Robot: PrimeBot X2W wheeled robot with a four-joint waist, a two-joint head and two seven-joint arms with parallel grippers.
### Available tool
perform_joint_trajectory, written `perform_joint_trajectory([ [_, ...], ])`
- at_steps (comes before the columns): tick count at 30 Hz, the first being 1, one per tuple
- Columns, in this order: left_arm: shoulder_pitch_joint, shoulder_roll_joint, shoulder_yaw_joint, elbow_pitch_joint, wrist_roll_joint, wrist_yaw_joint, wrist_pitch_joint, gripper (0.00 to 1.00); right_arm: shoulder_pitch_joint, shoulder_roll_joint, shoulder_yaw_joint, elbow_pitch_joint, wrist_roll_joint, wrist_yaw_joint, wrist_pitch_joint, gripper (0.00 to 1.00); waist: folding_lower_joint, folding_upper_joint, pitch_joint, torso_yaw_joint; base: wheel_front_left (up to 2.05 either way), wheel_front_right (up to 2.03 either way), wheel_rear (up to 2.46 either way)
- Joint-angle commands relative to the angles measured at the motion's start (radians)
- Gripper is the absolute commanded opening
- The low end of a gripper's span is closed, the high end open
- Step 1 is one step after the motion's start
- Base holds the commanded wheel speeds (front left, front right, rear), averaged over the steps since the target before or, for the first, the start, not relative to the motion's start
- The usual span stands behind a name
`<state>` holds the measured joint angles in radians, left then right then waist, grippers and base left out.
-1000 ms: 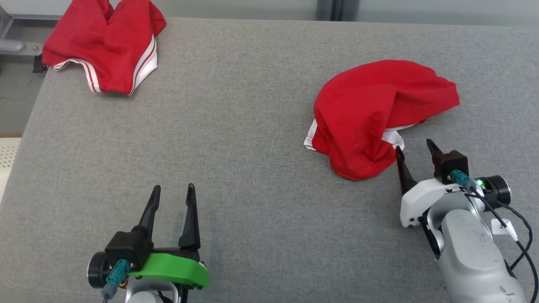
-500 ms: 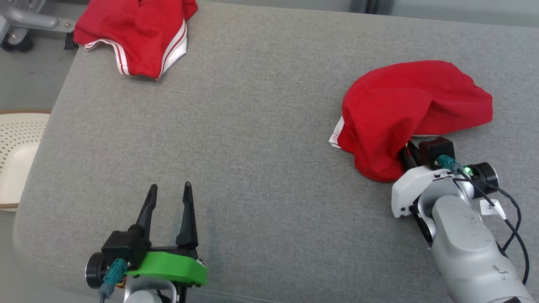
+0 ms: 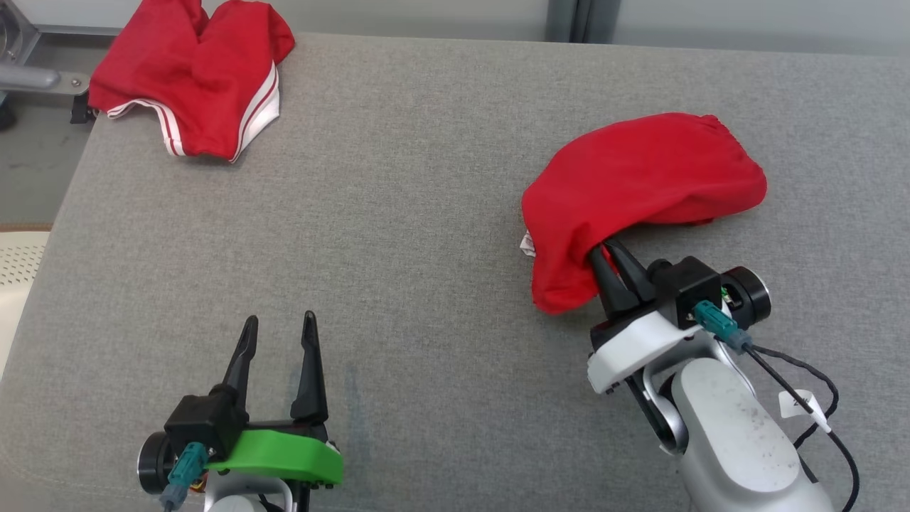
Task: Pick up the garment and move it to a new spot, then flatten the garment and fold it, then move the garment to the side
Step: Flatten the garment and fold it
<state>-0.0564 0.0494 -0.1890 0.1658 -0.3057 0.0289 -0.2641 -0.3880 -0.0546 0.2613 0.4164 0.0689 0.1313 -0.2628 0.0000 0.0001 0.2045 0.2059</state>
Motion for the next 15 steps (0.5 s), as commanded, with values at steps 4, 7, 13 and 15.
perform_joint_trajectory([
  [4,0.005,0.002,0.011,-0.004,0.006,-0.006,-0.001,1.0,0.039,0.002,0.059,-0.102,0.022,-0.001,0.028,0.0,0.0,-0.0001,-0.008,0.001,0.0,0.0,0.0],
  [7,0.002,0.002,0.012,-0.008,0.001,-0.006,-0.001,1.0,0.049,0.003,0.088,-0.119,0.037,-0.001,0.054,0.0,0.0,-0.0001,-0.002,0.017,0.0,0.0,0.0],
  [13,-0.01,0.002,0.014,-0.013,-0.013,-0.001,-0.001,1.0,0.027,0.003,0.162,-0.069,0.113,-0.001,0.071,0.0,0.0,-0.0001,0.017,0.048,0.0,0.0,0.0],
  [15,-0.013,0.002,0.014,-0.016,-0.018,0.003,-0.001,1.0,0.015,0.004,0.198,-0.04,0.148,-0.001,0.072,0.0,0.0,-0.0001,0.024,0.057,0.0,0.0,0.0],
])
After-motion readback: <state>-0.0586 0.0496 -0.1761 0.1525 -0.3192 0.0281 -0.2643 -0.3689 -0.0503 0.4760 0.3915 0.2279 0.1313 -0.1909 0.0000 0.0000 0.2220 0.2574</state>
